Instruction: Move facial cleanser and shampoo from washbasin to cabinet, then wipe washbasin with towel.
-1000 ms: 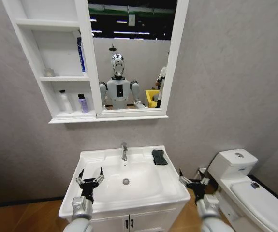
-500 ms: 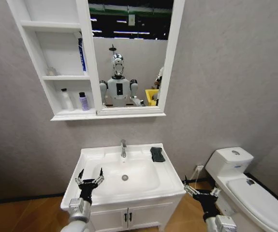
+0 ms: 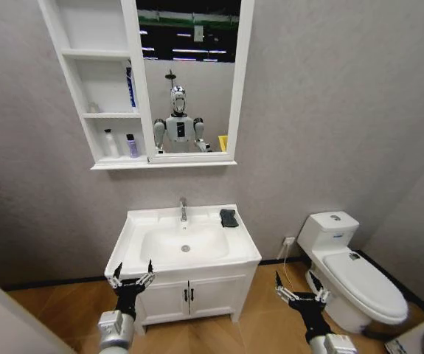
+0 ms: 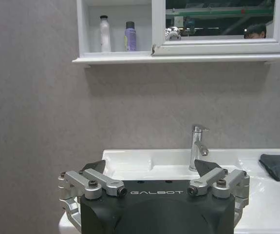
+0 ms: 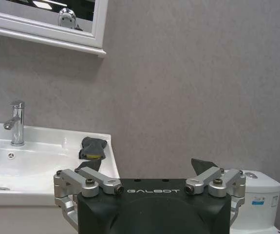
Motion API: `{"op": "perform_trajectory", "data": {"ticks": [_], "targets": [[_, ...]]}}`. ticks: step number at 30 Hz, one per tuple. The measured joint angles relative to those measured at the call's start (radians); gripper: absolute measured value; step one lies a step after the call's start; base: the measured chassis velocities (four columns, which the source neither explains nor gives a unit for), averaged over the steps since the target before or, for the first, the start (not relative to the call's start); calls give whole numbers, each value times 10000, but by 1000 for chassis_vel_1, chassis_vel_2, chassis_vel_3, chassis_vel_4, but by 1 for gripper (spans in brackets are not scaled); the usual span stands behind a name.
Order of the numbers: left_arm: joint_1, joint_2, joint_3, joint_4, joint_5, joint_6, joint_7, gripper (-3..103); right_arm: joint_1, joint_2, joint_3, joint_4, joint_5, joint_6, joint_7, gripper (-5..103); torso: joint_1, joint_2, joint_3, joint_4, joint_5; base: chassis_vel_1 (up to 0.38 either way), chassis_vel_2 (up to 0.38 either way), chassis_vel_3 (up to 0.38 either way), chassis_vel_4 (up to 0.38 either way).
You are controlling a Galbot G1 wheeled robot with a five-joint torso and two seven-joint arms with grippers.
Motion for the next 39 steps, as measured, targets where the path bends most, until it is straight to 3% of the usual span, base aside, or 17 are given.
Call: {"op": "perform_trajectory", "data": {"ticks": [11,12,15,17,23,25,28,34,39], "targets": [[69,-16,-36,-244,-20,-24,-4,100,-74,33,-108,-104,-72,217,-140,100,2,-1,1,-2,-1,321,-403,-306,391],[73,-17,-24,-251,-15,-24,-2,100,-98,35,-112,-104,-73,241,-157,100,1,0,1,0,17,311,-368,-291,374],[76,-16,4,-253,-8,-23,2,100,-148,52,-116,-111,-82,350,-235,100,3,-2,2,-5,-4,313,-409,-308,386],[80,-20,7,-268,-7,-29,0,100,-139,52,-115,-151,-84,435,-270,100,6,-3,3,-2,7,314,-391,-336,367],[537,243,2,-172,-39,-531,-74,100,300,42,-82,-354,-76,587,-355,100,-8,5,-2,4,3,266,-318,-254,300],[508,245,-31,-123,-61,-547,-112,100,372,42,-88,-375,-58,578,-366,100,-8,6,-3,9,1,108,-9,-157,211],[101,180,-105,-157,-115,-298,-122,100,548,8,-88,-424,65,438,-525,100,-6,4,-1,-10,10,45,-3,-102,30],[-271,143,-45,-307,-115,118,-122,100,756,-64,16,-452,188,235,-821,100,19,-8,6,3,7,-55,29,68,-30],[-295,117,16,-306,-112,182,-118,100,937,-147,55,-560,212,224,-863,100,15,-7,5,-2,5,-19,47,57,-33]]}}
